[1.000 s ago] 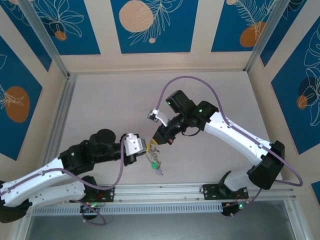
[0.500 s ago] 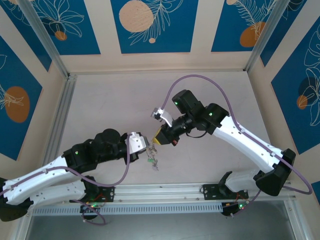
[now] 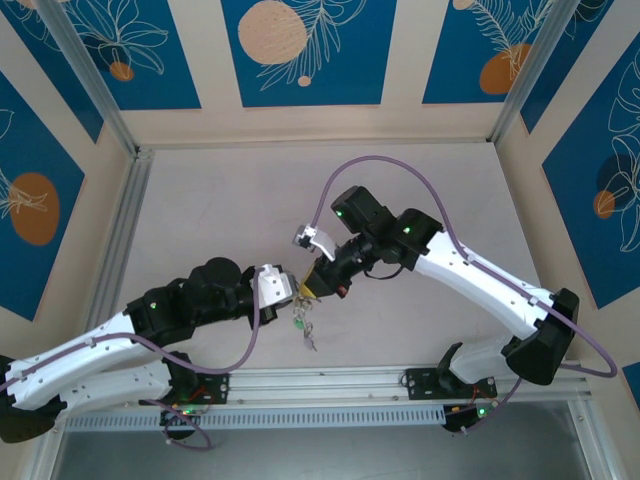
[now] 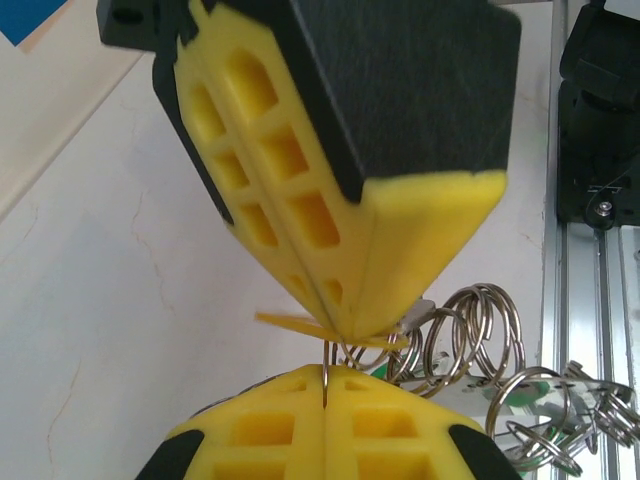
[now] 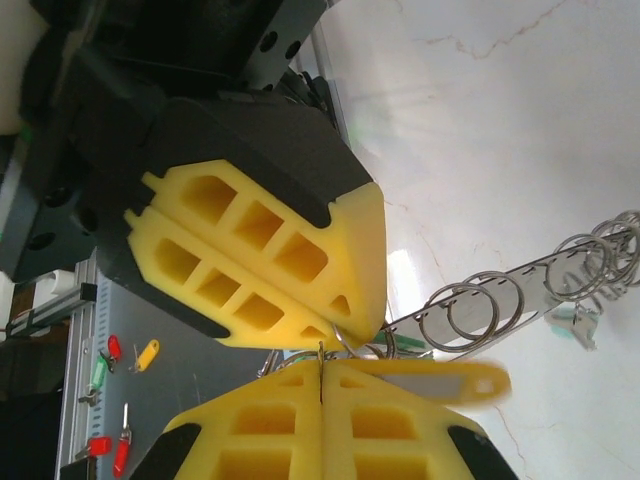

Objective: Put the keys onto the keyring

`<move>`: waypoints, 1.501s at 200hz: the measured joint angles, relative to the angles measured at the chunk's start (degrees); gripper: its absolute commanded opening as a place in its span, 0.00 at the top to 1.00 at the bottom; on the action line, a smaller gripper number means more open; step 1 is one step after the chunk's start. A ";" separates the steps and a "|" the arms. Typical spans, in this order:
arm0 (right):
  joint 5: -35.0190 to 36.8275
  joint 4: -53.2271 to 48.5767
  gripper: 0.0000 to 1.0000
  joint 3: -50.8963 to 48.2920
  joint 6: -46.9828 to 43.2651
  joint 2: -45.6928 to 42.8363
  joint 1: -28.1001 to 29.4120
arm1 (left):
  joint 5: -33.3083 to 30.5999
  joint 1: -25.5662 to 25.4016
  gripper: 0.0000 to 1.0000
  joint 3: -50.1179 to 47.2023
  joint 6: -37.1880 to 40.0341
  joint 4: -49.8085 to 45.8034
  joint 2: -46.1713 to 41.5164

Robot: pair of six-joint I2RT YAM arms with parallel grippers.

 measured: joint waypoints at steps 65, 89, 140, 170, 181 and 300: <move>-0.79 0.66 1.00 0.00 0.26 0.37 -0.37 | 0.39 0.00 1.00 -0.04 0.00 -0.28 -0.55; -1.05 0.66 1.00 0.00 0.31 0.37 -0.42 | 1.16 0.02 1.00 -0.11 0.00 -0.26 -0.57; -0.83 0.81 1.00 -0.04 0.90 0.37 -1.11 | 1.57 0.02 1.00 -0.24 0.00 -0.09 -0.66; -0.55 1.29 1.00 -0.74 1.36 0.37 -1.20 | 1.57 0.02 1.00 -0.61 -0.02 -0.02 -0.63; -0.20 1.31 1.00 -0.85 1.36 0.37 -1.20 | 1.57 0.02 1.00 -0.74 -0.02 -0.02 -0.63; 2.23 5.05 1.00 -4.07 3.61 -0.31 -1.20 | 1.62 0.13 1.00 -1.44 -0.66 0.94 -1.46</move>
